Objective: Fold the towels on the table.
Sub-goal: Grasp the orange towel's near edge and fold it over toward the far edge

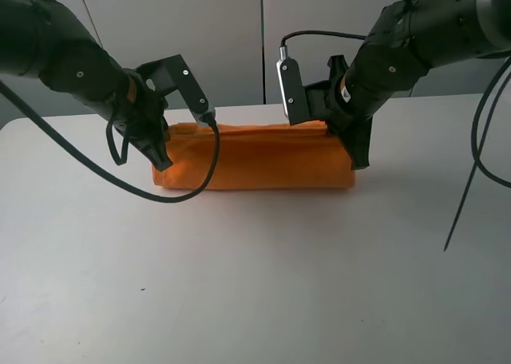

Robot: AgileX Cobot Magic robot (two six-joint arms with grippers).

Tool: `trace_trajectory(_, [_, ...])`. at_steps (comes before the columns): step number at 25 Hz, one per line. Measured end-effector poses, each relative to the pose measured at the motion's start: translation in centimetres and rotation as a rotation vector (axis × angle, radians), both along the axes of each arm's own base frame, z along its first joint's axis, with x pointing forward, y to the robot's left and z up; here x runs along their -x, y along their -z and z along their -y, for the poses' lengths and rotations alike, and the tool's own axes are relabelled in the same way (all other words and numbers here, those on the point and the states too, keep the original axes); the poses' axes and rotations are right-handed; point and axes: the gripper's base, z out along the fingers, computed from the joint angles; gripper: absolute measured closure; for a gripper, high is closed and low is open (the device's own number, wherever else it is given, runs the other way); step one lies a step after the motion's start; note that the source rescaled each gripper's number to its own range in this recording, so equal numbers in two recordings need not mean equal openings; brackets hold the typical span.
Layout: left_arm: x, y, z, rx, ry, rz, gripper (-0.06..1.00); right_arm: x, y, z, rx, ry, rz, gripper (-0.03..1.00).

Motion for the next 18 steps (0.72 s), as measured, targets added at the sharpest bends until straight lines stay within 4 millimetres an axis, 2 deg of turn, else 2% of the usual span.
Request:
trace_trajectory(12, [-1.9, 1.6, -0.3, 0.083, -0.019, 0.078, 0.94, -2.2, -0.2, 1.8, -0.062, -0.01, 0.095, 0.97])
trace_trajectory(18, [-2.5, 2.8, -0.5, 0.101, -0.025, 0.069, 0.94, -2.8, 2.3, 1.9, -0.037, -0.024, 0.055, 0.97])
